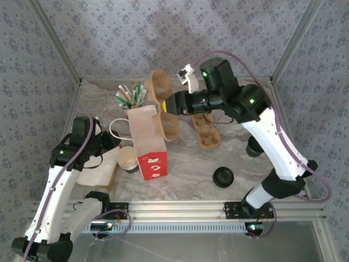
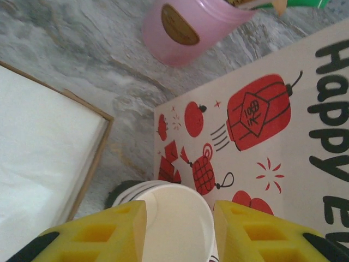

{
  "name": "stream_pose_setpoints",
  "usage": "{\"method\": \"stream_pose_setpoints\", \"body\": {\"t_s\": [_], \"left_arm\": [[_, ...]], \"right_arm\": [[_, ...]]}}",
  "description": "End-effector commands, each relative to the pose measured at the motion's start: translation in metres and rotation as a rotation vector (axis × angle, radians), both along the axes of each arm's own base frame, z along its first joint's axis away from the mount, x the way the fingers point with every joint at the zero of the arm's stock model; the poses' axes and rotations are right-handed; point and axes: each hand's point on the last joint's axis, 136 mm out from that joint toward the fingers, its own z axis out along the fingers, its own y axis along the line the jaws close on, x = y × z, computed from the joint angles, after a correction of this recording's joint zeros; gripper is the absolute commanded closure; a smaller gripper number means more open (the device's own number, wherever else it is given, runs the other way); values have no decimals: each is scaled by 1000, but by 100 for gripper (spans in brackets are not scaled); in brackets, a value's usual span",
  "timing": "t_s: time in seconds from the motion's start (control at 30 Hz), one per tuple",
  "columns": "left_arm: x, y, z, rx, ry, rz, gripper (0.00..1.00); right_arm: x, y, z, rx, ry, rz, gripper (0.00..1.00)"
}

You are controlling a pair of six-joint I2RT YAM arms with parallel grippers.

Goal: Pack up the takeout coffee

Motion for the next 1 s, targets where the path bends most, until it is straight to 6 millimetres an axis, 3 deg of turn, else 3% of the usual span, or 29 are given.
{"method": "stream_pose_setpoints", "body": {"t_s": [0.0, 0.2, 0.53, 0.77, 0.97], "left_arm": [[5, -10, 14, -66, -61, -29, 63], [3, -5, 19, -34, -81, -27, 63], [-15, 7, 39, -5, -139, -8, 57], [-42, 10, 73, -27, -243, -26, 53], [-51, 9, 91, -49, -296, -32, 53]], "right_arm": [[-6, 31, 22, 118, 35, 66, 64], [2, 59, -7, 65, 99, 64, 64], [17, 68, -73, -78, 216, -2, 64], [12, 69, -95, -133, 268, -11, 64], [9, 71, -109, -161, 307, -12, 64]]}}
